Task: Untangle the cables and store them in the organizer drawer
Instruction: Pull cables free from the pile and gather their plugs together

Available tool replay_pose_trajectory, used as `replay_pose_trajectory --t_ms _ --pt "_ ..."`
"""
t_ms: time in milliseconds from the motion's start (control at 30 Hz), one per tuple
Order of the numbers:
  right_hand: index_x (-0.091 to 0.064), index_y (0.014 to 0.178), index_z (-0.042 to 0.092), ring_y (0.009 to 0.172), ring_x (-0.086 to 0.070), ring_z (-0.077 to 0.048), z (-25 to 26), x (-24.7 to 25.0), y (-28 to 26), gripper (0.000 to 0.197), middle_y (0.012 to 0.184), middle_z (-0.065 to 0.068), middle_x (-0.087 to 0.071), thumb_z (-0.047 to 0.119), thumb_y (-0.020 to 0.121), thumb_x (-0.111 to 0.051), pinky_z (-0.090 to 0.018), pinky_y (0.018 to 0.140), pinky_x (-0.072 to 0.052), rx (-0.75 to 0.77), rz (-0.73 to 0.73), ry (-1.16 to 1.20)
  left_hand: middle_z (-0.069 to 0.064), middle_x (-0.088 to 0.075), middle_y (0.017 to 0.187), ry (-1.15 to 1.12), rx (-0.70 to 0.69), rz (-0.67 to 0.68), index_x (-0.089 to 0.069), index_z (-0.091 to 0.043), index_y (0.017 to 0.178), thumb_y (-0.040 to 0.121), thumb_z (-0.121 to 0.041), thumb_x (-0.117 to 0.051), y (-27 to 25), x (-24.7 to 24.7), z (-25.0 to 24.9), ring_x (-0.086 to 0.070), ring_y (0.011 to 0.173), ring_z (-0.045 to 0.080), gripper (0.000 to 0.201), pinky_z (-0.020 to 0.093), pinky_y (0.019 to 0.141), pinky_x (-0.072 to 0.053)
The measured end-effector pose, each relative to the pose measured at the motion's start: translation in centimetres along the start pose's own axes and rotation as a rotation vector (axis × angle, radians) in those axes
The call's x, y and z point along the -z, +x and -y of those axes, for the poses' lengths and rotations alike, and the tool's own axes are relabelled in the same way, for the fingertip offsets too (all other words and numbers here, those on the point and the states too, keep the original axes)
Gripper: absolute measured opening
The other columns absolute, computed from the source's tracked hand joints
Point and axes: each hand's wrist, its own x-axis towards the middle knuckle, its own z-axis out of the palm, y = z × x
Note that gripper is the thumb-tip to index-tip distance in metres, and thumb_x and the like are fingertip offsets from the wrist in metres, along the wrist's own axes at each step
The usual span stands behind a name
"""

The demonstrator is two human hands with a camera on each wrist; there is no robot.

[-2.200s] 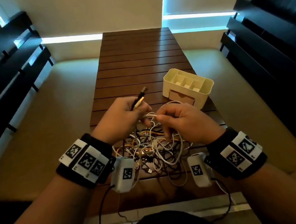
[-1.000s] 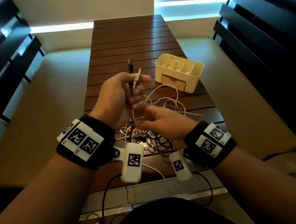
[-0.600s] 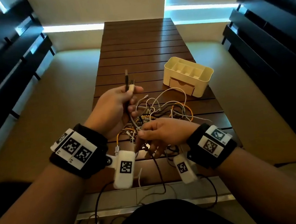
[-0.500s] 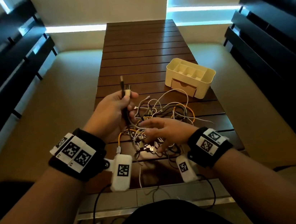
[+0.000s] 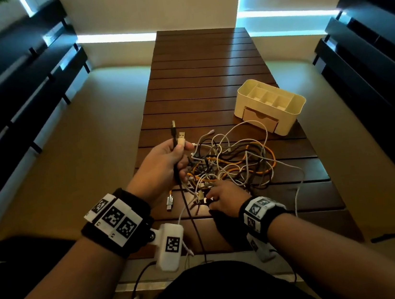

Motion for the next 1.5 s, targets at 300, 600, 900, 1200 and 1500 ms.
replay_pose_trajectory --t_ms 300,600,900,1200,1500 --pt "-0.067 0.105 0.021 0.104 -0.056 -0.028 0.5 -0.2 0.3 0.021 0.117 -0.002 -0.047 0.033 0.088 -0.065 -0.039 0.085 -0.051 0.012 -0.035 -0.16 -0.002 -0.038 0.06 -0.008 -0.012 0.017 -0.055 -0.006 0.109 0.108 -0.017 -0.032 0.2 0.6 -0.8 -0.037 0.05 0.01 0.025 0.023 0.05 -0.04" --pt "-0.065 0.096 0.026 0.087 -0.06 -0.009 3.2 8.6 -4.6 0.01 0.098 0.011 -0.06 0.023 0.089 -0.069 -0.023 0.068 -0.05 0.038 -0.209 0.322 0.001 -0.05 0.063 -0.077 -0.031 0.005 -0.054 -0.008 0.101 0.108 -0.021 -0.033 1.2 0.1 -1.4 -0.051 0.054 0.014 0.025 0.029 0.057 -0.05" --pt "-0.073 0.096 0.03 0.09 -0.068 -0.018 3.6 14.6 -7.2 0.023 0.098 0.012 -0.07 0.009 0.09 -0.068 -0.036 0.081 -0.06 0.235 -0.305 0.717 -0.001 -0.056 0.068 0.035 -0.113 -0.02 -0.058 -0.013 0.108 0.107 -0.031 -0.037 2.2 -1.4 -2.0 -0.057 0.063 0.014 0.027 0.031 0.063 -0.051" --pt "-0.063 0.1 0.015 0.083 -0.073 -0.019 1.5 13.4 -5.3 0.016 0.094 -0.009 -0.073 0.012 0.088 -0.072 -0.031 0.073 -0.06 0.051 -0.321 0.754 -0.007 -0.044 0.059 0.067 -0.119 -0.038 -0.058 -0.013 0.103 0.108 -0.026 -0.036 2.9 -1.1 -1.1 -0.04 0.053 0.01 0.026 0.026 0.053 -0.039" --pt "-0.067 0.11 0.023 0.086 -0.068 -0.009 -1.5 7.5 -3.5 0.017 0.098 0.002 -0.072 0.021 0.093 -0.066 -0.026 0.076 -0.056 -0.123 0.185 0.38 -0.006 -0.041 0.057 0.11 -0.086 -0.058 -0.056 -0.01 0.104 0.108 -0.02 -0.034 2.7 -0.4 -0.7 -0.036 0.049 0.01 0.025 0.028 0.051 -0.037"
